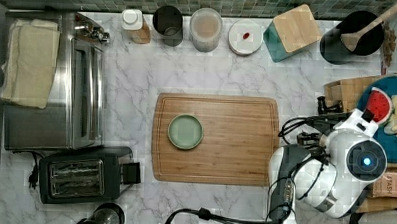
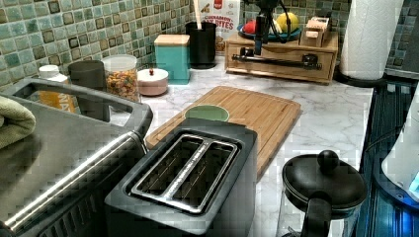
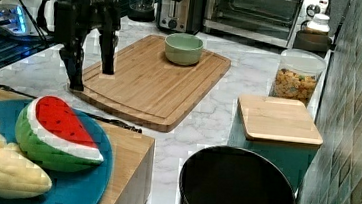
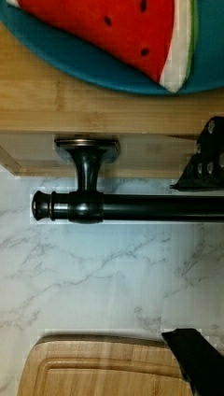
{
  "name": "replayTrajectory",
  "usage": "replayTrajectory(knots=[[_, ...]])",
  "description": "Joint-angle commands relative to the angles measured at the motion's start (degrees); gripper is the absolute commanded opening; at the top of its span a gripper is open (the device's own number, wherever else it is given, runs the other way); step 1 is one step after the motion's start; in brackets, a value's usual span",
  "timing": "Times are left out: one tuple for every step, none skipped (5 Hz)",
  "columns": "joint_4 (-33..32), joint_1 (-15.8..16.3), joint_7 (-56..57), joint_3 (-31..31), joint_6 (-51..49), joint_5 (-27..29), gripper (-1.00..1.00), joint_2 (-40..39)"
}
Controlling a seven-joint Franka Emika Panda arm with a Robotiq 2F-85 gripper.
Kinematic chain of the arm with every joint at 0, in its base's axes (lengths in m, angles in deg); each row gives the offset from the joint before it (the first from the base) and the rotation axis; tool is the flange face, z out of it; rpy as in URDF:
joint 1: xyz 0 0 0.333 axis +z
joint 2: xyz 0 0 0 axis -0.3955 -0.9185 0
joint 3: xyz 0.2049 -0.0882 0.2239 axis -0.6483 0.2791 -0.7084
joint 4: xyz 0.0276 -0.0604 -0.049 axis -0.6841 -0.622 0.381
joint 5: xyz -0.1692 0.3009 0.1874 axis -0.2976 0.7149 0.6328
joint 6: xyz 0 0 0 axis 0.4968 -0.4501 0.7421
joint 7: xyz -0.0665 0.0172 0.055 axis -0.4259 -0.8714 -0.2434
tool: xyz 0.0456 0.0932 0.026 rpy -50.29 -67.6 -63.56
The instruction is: Open the drawer.
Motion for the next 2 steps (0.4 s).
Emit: replayTrajectory(knots=[[-1.7, -1.78, -2.97, 3.05, 7.23, -3.12, 1.0, -3.91], [-2.56, -2.16, -2.83, 3.5, 9.18, -3.49, 1.0, -3.81]])
